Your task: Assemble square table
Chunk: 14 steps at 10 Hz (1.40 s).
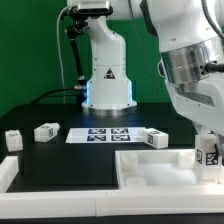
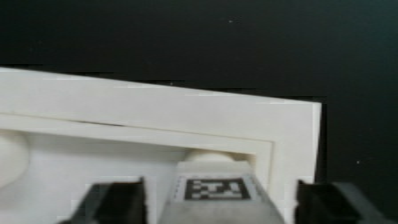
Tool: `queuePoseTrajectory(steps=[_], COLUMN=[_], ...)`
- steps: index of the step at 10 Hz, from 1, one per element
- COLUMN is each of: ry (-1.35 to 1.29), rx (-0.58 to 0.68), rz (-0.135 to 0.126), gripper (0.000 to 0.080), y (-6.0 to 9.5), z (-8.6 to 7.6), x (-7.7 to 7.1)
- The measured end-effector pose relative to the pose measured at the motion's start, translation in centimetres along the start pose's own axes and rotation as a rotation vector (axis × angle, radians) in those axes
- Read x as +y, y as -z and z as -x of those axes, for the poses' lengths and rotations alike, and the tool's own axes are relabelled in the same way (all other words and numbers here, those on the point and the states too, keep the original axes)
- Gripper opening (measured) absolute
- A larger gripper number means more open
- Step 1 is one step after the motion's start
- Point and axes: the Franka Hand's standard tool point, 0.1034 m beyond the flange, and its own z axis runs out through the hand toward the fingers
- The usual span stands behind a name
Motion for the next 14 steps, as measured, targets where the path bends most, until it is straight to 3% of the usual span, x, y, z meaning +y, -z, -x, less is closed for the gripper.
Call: queuePoseTrajectory(steps=[1,2,3,7,9,10,12,14], ry=[0.144,0.327,0.484,0.772,1.128,1.26,1.406,1.346], rx=[0.004,0.009,0.021,0.017,0.06,0.078,0.089,0.089], rz=[0.006,0.027,0.055,0.057,0.11,0.122,0.113,0.108], gripper=[0.0487,0.0618,0.0642,0.0649,0.0649,0.0649,0.0649,0.0637], y=[-0.1,0.0,0.1,0.1,0.4,0.3,-0.1,-0.1], z=[0.2,0.2,0.5,0.2,-0.7,-0.8,-0.9,-0.8], x=[0.1,0.2,0.1,0.1,0.1,-0.1,-0.2,-0.2])
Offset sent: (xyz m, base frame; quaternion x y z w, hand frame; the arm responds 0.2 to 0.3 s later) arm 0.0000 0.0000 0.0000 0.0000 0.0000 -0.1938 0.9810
